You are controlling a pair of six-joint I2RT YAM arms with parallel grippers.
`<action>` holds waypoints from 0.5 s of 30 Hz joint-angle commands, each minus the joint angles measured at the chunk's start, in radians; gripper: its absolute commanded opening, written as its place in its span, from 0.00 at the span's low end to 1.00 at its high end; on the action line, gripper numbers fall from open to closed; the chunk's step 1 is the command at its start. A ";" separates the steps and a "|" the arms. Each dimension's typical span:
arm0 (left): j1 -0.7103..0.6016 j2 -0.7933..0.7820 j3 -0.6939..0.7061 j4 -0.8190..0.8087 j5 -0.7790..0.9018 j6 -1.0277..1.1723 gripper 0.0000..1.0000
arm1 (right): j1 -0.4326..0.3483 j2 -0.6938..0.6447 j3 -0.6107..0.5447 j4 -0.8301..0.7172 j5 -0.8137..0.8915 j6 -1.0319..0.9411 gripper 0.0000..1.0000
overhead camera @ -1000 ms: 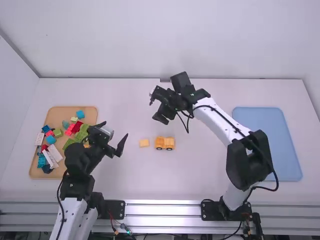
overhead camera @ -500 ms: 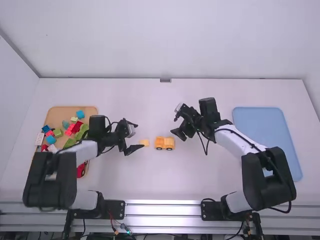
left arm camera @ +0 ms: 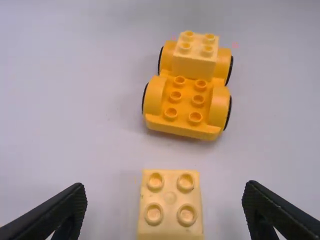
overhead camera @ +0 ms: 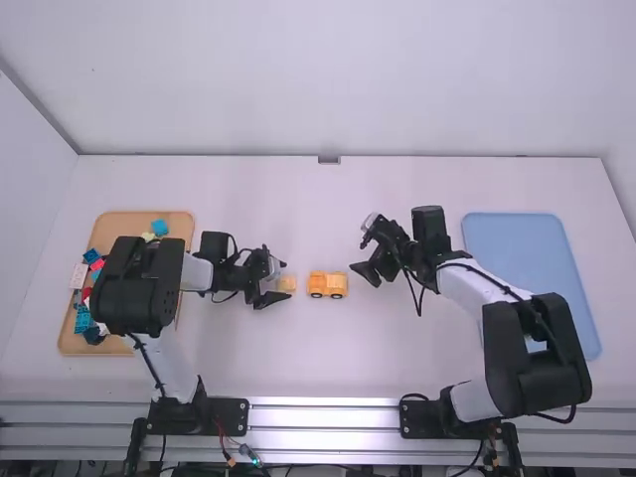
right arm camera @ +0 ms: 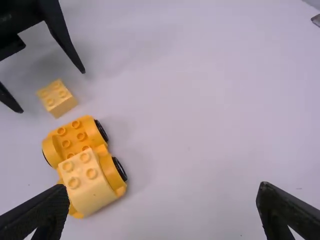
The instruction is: Assemble lego blocks to make yellow taxi
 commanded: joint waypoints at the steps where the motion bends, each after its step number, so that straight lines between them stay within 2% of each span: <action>1: -0.012 0.004 -0.030 0.022 -0.029 0.019 0.78 | 0.000 -0.018 -0.010 0.002 -0.020 -0.006 0.99; 4: -0.022 0.004 -0.061 0.078 -0.031 0.018 0.72 | 0.001 -0.018 -0.010 0.006 -0.021 -0.005 0.99; 7: -0.022 0.004 -0.073 0.118 -0.090 -0.054 0.70 | 0.001 -0.018 -0.010 0.011 -0.024 -0.005 0.99; 15: -0.022 0.004 -0.072 0.130 -0.093 -0.079 0.58 | 0.001 -0.018 -0.011 0.011 -0.024 -0.002 0.99</action>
